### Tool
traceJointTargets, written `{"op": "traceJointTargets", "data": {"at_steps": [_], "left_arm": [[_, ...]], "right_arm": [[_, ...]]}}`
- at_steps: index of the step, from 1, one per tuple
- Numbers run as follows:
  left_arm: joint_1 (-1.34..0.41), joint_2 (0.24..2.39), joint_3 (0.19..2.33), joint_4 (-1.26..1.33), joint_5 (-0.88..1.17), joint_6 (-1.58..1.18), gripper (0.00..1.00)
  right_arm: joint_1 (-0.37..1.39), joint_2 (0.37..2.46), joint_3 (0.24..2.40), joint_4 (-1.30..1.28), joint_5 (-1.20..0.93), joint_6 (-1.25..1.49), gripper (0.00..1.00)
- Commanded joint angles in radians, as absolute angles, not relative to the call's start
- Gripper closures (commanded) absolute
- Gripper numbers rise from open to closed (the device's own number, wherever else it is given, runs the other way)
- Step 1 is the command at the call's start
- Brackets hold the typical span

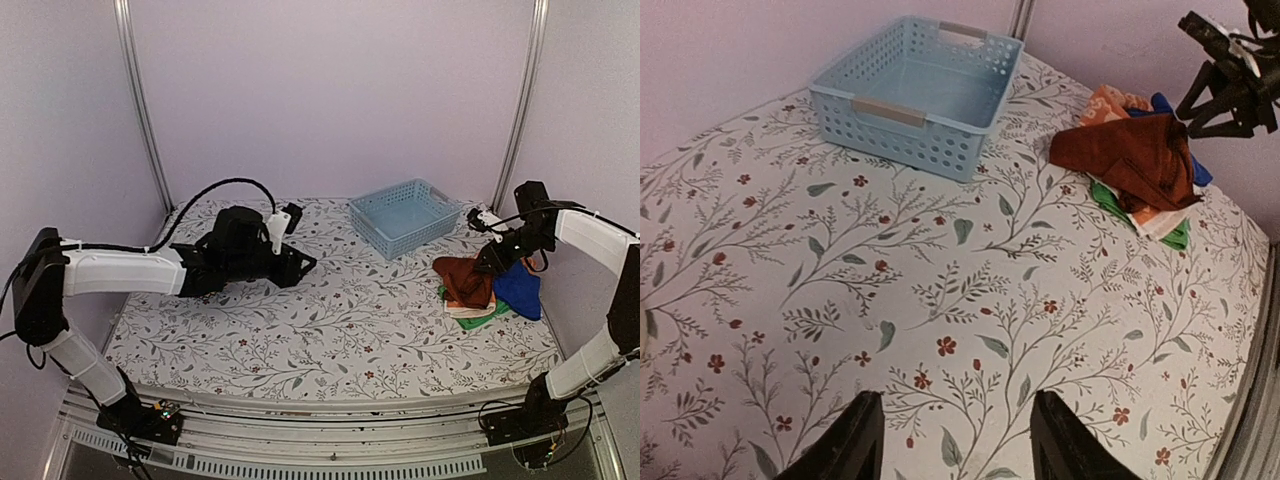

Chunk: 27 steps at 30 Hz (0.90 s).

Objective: Roll the towels
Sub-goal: Pick up the towel from the towel pile.

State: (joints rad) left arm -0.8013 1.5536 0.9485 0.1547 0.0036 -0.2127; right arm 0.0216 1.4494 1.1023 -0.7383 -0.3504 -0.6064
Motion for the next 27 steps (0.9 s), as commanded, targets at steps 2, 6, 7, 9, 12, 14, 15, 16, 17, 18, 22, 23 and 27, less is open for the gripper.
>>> {"op": "traceJointTargets", "data": {"at_steps": [2,6,7,9,12,14,15,16,17,18,22,23,27], "left_arm": [[-0.910,1.653,1.041,0.144,0.125,-0.204,0.47],[-0.954,1.722,1.115,0.076,0.105,-0.169,0.47],[-0.959,1.730,1.124,0.069,0.101,-0.163,0.47],[-0.963,1.737,1.132,0.064,0.098,-0.153,0.47],[-0.963,1.738,1.134,0.060,0.092,-0.142,0.47],[-0.963,1.738,1.135,0.055,0.087,-0.137,0.47],[-0.964,1.737,1.136,0.052,0.084,-0.135,0.47],[-0.963,1.736,1.136,0.051,0.081,-0.134,0.47],[-0.963,1.735,1.134,0.051,0.078,-0.133,0.47],[-0.963,1.734,1.134,0.051,0.076,-0.133,0.47],[-0.963,1.734,1.130,0.048,0.073,-0.129,0.47],[-0.963,1.734,1.128,0.047,0.071,-0.128,0.47],[-0.963,1.736,1.128,0.046,0.058,-0.124,0.47]], "right_arm": [[0.028,1.472,1.141,-0.805,-0.217,-0.623,0.67],[0.029,1.504,1.155,-0.797,-0.136,-0.587,0.70],[0.029,1.512,1.157,-0.792,-0.125,-0.583,0.70],[0.030,1.527,1.166,-0.789,-0.115,-0.577,0.71],[0.029,1.545,1.187,-0.774,-0.102,-0.564,0.71],[0.030,1.558,1.202,-0.771,-0.099,-0.560,0.71],[0.029,1.564,1.202,-0.770,-0.095,-0.555,0.71],[0.029,1.570,1.234,-0.769,-0.091,-0.552,0.71],[0.029,1.571,1.242,-0.769,-0.089,-0.551,0.71],[0.030,1.574,1.253,-0.770,-0.086,-0.552,0.71],[0.031,1.593,1.263,-0.774,-0.067,-0.571,0.63],[0.030,1.599,1.263,-0.775,-0.056,-0.574,0.61],[0.031,1.614,1.268,-0.777,-0.054,-0.574,0.60]]}}
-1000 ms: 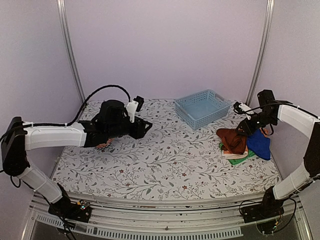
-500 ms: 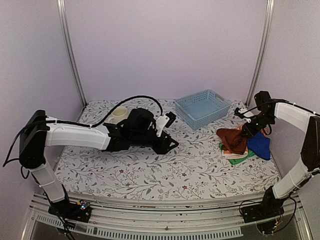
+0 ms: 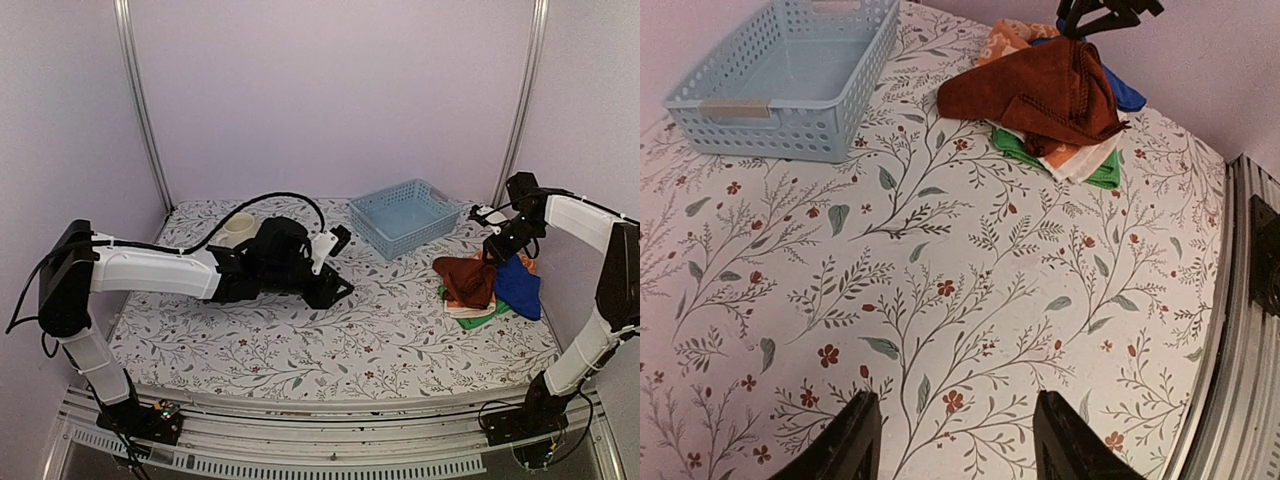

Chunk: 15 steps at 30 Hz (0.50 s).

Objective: Roll the towels
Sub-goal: Pick up the towel from the towel pile.

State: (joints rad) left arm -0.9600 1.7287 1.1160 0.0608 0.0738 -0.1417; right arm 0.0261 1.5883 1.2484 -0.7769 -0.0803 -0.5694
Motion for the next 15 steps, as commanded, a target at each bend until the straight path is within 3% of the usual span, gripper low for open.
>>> {"op": "traceJointTargets", "data": {"at_steps": [1,7,9,12,15], "left_arm": [[-0.963,1.736,1.129,0.046,0.057,-0.125,0.47],[-0.963,1.743,1.121,0.057,0.046,-0.136,0.47],[-0.963,1.744,1.119,0.058,0.043,-0.141,0.47],[-0.964,1.737,1.108,0.063,0.027,-0.144,0.47],[-0.962,1.709,1.075,0.090,-0.029,-0.137,0.47]], "right_arm": [[0.031,1.616,1.268,-0.781,-0.062,-0.575,0.60],[0.031,1.636,1.264,-0.806,-0.105,-0.559,0.68],[0.032,1.645,1.269,-0.813,-0.123,-0.551,0.76],[0.031,1.645,1.289,-0.824,-0.158,-0.539,0.95],[0.032,1.623,1.342,-0.846,-0.233,-0.526,0.98]]}}
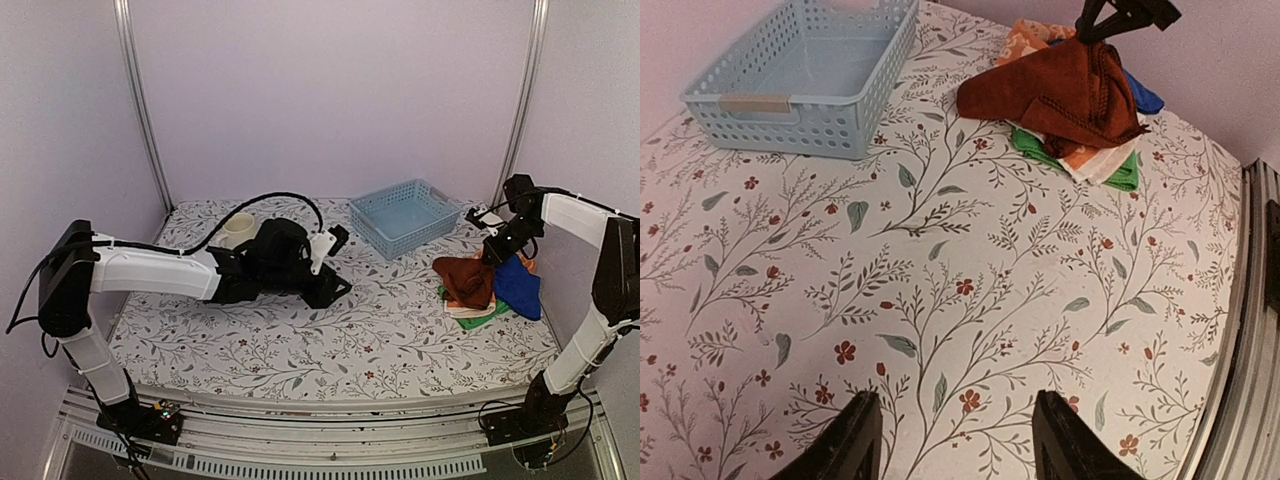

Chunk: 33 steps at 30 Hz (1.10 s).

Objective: Roll the towels
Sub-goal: Pick up the towel from the towel pile, then move the towel to the center of the board.

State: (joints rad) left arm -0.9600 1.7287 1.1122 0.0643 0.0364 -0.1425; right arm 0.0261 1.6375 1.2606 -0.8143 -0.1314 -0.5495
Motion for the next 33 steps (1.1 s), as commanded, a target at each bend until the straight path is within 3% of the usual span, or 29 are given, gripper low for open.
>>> {"op": "traceJointTargets", "data": {"at_steps": [1,7,11,14,16,18,20,23,25,30,33], "left_arm": [[-0.960,1.698,1.062,0.099,-0.063,-0.140,0.47],[-0.887,1.597,1.010,0.089,-0.221,-0.207,0.47],[-0.830,1.490,0.951,0.080,-0.314,-0.260,0.47],[-0.795,1.405,0.912,0.061,-0.382,-0.297,0.46],[-0.781,1.350,0.895,0.047,-0.423,-0.304,0.46],[-0.775,1.300,0.888,0.024,-0.469,-0.301,0.46],[-0.773,1.251,0.884,-0.001,-0.518,-0.301,0.46],[-0.771,1.175,0.861,-0.017,-0.562,-0.295,0.45],[-0.768,1.132,0.841,-0.018,-0.569,-0.290,0.44],[-0.761,1.092,0.826,-0.019,-0.523,-0.248,0.43],[-0.762,1.125,0.845,-0.028,-0.378,-0.206,0.43]], "right_arm": [[0.035,1.616,1.374,-0.861,-0.279,-0.525,0.98],[0.164,1.546,1.610,-0.955,-0.739,-0.523,0.98],[0.298,1.500,1.623,-0.845,-0.994,-0.541,0.98],[0.441,1.581,1.604,-0.711,-0.803,-0.418,0.99],[0.539,1.706,1.766,-0.848,-0.716,-0.462,0.99],[0.571,1.785,1.993,-1.033,-0.903,-0.552,0.99],[0.571,1.753,2.072,-0.970,-1.013,-0.532,0.99],[0.547,1.644,1.933,-0.668,-0.924,-0.386,0.99],[0.523,1.638,1.830,-0.568,-0.758,-0.325,0.99],[0.452,1.754,1.727,-0.636,-0.581,-0.265,0.99],[0.373,1.712,1.585,-0.621,-0.532,-0.241,0.99]]}}
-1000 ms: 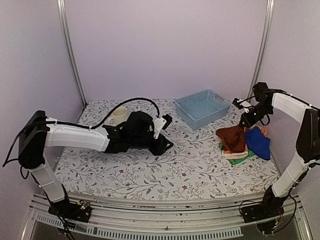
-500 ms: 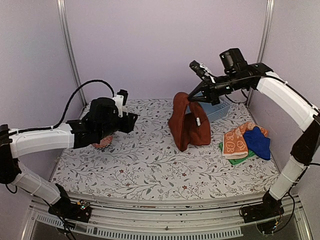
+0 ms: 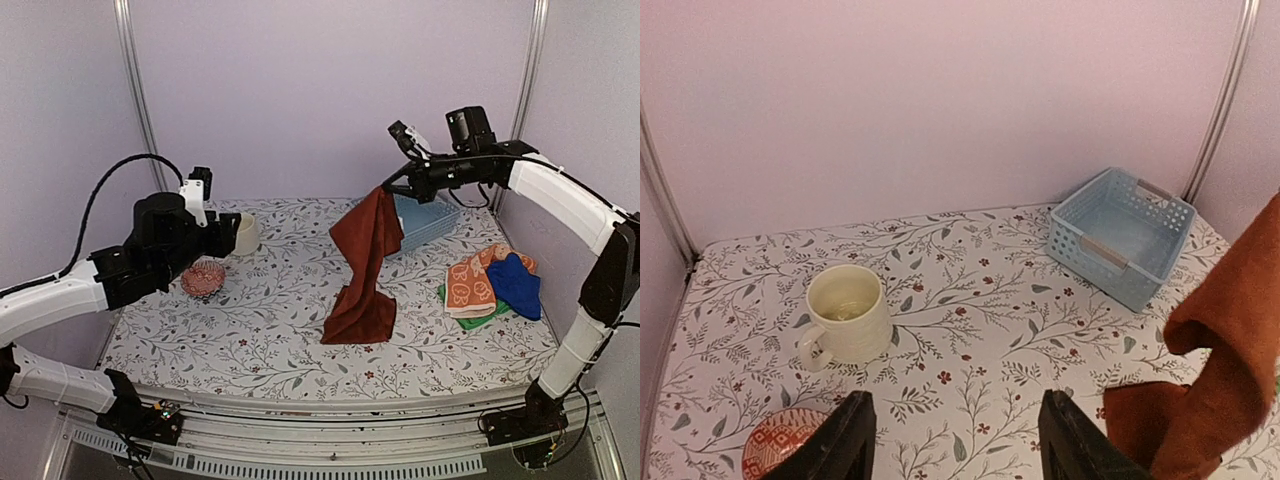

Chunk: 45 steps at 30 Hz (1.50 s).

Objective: Roll the towels
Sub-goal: Move the towel to the center of the board, then pick up the towel from the center of the board.

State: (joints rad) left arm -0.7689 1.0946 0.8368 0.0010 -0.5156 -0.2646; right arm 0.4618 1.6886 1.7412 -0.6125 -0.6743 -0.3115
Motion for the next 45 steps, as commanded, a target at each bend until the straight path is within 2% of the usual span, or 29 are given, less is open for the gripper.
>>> {"op": "traceJointTargets", "data": {"at_steps": [1,5,8,10,12,15,19,23,29,34,38,40,45], "left_arm": [[-0.762,1.146,0.850,-0.025,-0.310,-0.189,0.43],[-0.767,1.265,0.869,-0.012,-0.078,-0.164,0.45],[-0.779,1.372,0.892,0.008,-0.007,-0.174,0.46],[-0.785,1.441,0.919,0.024,0.029,-0.178,0.46],[-0.785,1.517,0.964,0.030,0.053,-0.181,0.46],[-0.787,1.641,1.072,0.000,0.060,-0.191,0.49],[-0.787,1.818,1.244,-0.066,0.055,-0.211,0.54],[-0.789,1.973,1.387,-0.073,0.093,-0.215,0.60],[-0.809,2.181,1.555,-0.158,0.109,-0.220,0.54],[-0.838,2.259,1.622,-0.202,0.078,-0.202,0.53],[-0.847,2.286,1.644,-0.221,0.067,-0.203,0.54],[-0.847,2.291,1.644,-0.224,0.059,-0.203,0.55],[-0.847,2.312,1.653,-0.231,0.069,-0.194,0.64]], "right_arm": [[0.343,1.685,1.539,-0.617,-0.527,-0.253,0.99],[0.235,1.542,1.367,-0.624,-0.558,-0.331,0.99],[0.202,1.390,1.195,-0.641,-0.614,-0.461,0.98],[0.202,1.291,1.102,-0.741,-0.686,-0.609,0.96],[0.202,1.205,1.032,-0.856,-0.722,-0.826,0.91],[0.202,1.171,0.977,-0.981,-0.676,-0.989,0.75],[0.201,1.206,0.993,-1.039,-0.648,-0.980,0.68],[0.201,1.243,1.005,-0.916,-0.599,-0.864,0.65],[0.201,1.430,1.064,-0.809,-0.366,-0.625,0.59],[0.197,1.502,1.044,-0.766,-0.204,-0.536,0.57],[0.195,1.528,1.032,-0.760,-0.131,-0.486,0.47],[0.194,1.532,1.025,-0.759,-0.116,-0.474,0.45],[0.185,1.570,1.016,-0.766,-0.117,-0.461,0.46]]}}
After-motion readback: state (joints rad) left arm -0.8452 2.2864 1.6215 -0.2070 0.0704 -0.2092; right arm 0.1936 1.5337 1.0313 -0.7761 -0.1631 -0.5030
